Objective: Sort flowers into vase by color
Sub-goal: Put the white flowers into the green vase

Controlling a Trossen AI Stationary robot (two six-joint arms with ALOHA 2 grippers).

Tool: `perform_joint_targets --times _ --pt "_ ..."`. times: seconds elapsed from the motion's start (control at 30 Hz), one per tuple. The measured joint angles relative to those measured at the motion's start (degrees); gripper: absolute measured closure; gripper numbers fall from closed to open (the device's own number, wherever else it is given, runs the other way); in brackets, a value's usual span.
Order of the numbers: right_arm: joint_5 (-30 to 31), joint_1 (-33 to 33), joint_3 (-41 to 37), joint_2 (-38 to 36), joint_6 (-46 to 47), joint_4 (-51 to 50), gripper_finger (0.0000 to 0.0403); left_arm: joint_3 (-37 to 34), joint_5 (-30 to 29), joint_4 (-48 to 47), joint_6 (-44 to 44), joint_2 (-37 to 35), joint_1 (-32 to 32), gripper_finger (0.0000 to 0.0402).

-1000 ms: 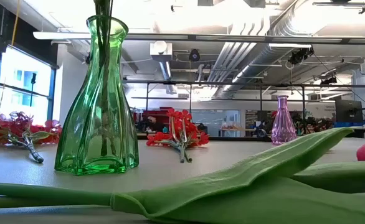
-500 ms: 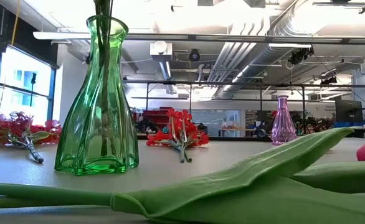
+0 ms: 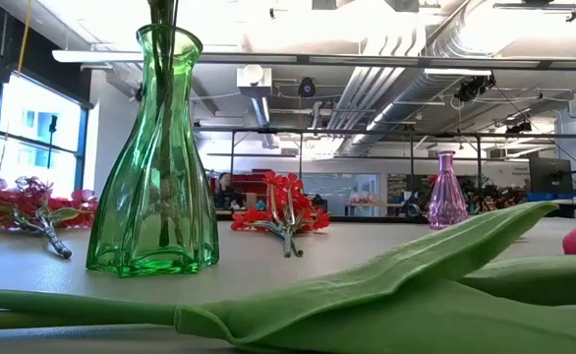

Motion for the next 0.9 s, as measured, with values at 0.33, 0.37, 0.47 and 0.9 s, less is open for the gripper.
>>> perform_joint_targets --times 0.33,0.37,0.47,0.9 --pt "0.01 0.0 0.0 0.0 0.0 -0.04 0.0299 -0.42 -21.53 -2.82 2.21 0.17 -7.86 0.0401" --pt "0.0 0.0 0.0 0.0 0.0 -0.04 0.0299 -1.51 -23.93 -1.18 2.49 0.35 -7.97 0.0401" --pt "0.0 0.0 0.0 0.0 0.0 -0.04 0.0299 -6.2 -27.95 7.11 2.92 0.44 -7.98 0.0401" --pt "0.0 0.0 0.0 0.02 0.0 -0.04 0.0299 -26.01 -38.22 40.37 0.02 3.55 -8.07 0.0401"
